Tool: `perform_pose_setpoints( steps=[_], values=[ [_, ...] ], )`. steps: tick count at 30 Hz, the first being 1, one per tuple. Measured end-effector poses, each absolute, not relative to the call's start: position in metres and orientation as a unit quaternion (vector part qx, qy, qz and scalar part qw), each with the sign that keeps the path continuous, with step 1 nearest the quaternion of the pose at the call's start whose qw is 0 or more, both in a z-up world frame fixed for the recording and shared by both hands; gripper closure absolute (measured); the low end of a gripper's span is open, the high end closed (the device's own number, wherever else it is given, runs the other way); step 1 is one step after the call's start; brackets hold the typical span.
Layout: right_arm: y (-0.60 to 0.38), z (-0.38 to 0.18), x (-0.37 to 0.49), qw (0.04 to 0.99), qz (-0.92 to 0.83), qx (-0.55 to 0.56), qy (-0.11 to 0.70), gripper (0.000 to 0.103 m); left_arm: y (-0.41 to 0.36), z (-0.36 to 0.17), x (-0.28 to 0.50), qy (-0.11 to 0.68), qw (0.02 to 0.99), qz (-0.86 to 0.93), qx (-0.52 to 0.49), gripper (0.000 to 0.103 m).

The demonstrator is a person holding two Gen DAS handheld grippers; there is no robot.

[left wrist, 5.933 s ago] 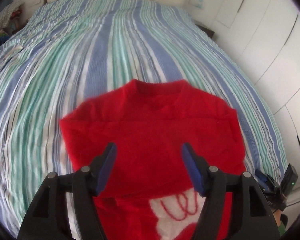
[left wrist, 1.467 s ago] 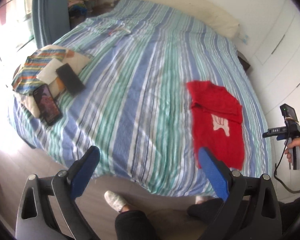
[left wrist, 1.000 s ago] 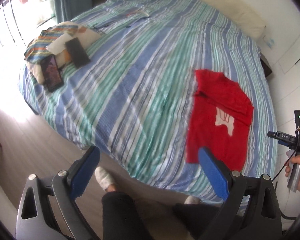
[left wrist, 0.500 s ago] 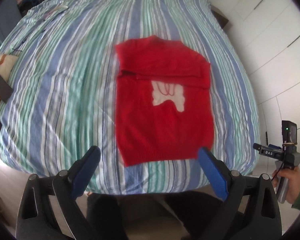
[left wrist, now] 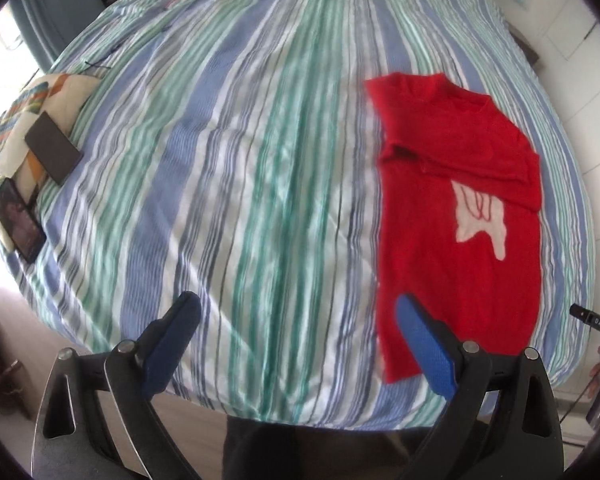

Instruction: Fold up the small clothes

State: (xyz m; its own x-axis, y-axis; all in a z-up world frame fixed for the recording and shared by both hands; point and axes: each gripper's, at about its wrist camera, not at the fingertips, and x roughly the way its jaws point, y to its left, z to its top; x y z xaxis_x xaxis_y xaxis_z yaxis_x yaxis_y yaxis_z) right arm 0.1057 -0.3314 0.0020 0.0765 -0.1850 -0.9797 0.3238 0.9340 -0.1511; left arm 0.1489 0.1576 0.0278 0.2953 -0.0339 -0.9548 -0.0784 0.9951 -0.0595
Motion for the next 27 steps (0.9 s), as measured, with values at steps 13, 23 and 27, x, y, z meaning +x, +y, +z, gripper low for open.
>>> perform_pose_setpoints(
  steps=[13, 23, 27],
  values=[
    [-0.399, -0.039, 0.201, 0.870, -0.174, -0.002, 0.462, 0.002, 0.187, -0.092, 0.256, 0.497, 0.857, 0.133, -0.023, 0.004],
    [-0.424, -0.128, 0.188, 0.895, -0.176, 0.092, 0.400, 0.000, 0.199, -0.140, 0.229, 0.418, 0.899, 0.114, -0.060, 0.001],
    [-0.428, -0.132, 0.186, 0.905, -0.170, 0.111, 0.372, 0.000, 0.199, -0.143, 0.230, 0.410, 0.903, 0.114, -0.063, 0.001]
  ],
)
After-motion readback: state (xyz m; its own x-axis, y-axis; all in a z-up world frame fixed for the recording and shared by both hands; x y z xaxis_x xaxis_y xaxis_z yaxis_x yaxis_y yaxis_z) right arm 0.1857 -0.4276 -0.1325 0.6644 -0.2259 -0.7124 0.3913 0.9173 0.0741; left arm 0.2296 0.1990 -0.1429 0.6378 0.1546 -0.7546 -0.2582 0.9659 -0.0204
